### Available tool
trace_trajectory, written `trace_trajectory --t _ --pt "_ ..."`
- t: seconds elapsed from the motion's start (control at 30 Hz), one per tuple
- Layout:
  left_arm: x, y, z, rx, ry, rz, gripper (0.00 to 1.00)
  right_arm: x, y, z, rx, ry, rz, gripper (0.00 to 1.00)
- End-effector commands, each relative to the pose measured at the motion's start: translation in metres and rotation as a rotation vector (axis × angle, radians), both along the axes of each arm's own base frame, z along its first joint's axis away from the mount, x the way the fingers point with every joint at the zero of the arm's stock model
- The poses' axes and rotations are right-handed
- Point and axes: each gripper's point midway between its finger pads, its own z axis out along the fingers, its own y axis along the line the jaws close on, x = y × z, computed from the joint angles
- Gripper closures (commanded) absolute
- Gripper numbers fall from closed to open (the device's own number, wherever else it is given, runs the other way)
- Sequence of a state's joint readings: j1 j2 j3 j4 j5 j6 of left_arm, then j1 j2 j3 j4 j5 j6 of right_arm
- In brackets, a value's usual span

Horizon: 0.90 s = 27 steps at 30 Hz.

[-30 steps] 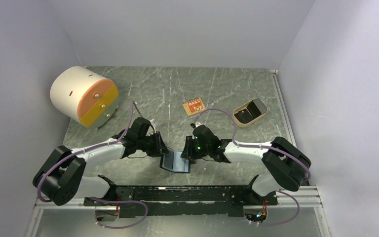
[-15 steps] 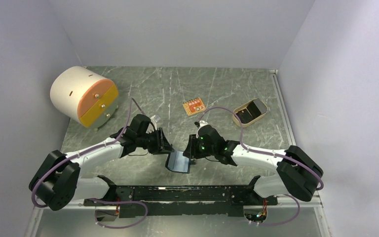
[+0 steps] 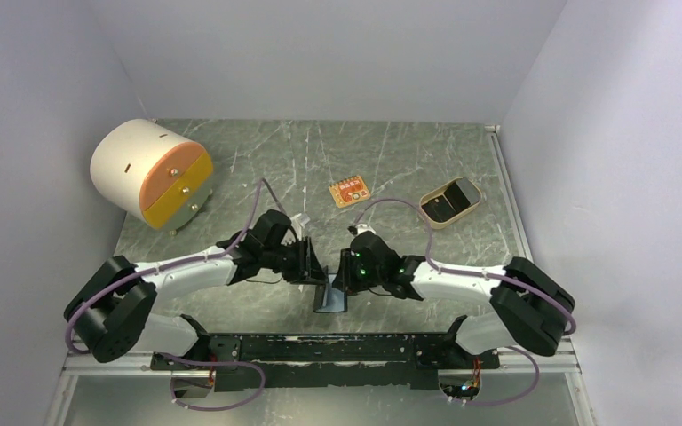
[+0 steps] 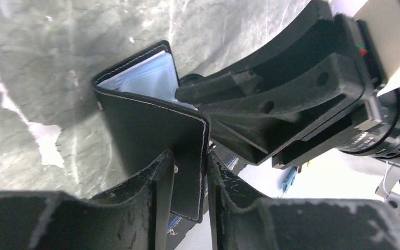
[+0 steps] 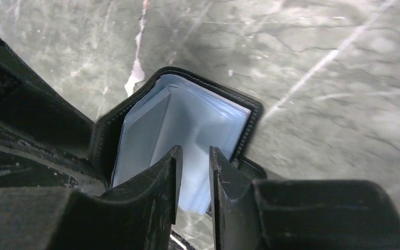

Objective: Put the credit cards into the card holder
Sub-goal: Close the card holder at the center of the board.

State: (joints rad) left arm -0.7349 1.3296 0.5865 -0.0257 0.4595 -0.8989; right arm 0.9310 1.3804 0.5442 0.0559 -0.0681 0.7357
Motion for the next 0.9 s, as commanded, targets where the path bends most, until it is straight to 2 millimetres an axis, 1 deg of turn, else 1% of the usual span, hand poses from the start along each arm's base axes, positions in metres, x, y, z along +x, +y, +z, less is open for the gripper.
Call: trace_trajectory --t 0.0,0.1,0.17,0.23,0.33,0.47,0.57,0.7,0.8,0.87 --pt "0.001 -0.02 0.015 -0.069 -0.028 -0.048 0.64 0.013 -0.025 0.014 -0.082 -0.083 -0.085 0.69" --pt "0.004 -0.019 0.01 -0.039 -0.037 -0.039 0.64 0.016 -0.04 0.024 -0.121 -0.115 -0.124 0.61" --pt "0.008 -0.017 0.005 -0.013 -0.045 -0.028 0.67 0.017 -0.047 0.029 -0.127 -0.132 -0.146 0.57" --pt "0.012 -0.015 0.0 0.011 -0.053 -0.017 0.7 0.017 -0.05 0.033 -0.114 -0.141 -0.165 0.54" --pt "0.016 -0.018 -0.004 0.016 -0.06 -0.017 0.71 0.016 -0.052 0.037 -0.097 -0.148 -0.171 0.53" --pt "0.019 -0.032 0.001 -0.036 -0.058 -0.05 0.61 0.013 -0.055 0.036 -0.094 -0.152 -0.16 0.51" --pt "0.023 -0.038 0.005 -0.052 -0.068 -0.057 0.58 0.007 -0.05 0.041 -0.046 -0.15 -0.123 0.49" --pt "0.026 -0.035 -0.001 -0.018 -0.064 -0.046 0.57 0.001 -0.038 0.05 0.053 -0.146 -0.098 0.51" --pt "0.028 -0.035 -0.002 -0.016 -0.068 -0.034 0.54 -0.003 -0.028 0.054 0.098 -0.113 -0.082 0.6" --pt "0.03 -0.035 -0.007 -0.002 -0.06 -0.02 0.54 -0.005 -0.02 0.057 0.132 -0.097 -0.063 0.65"
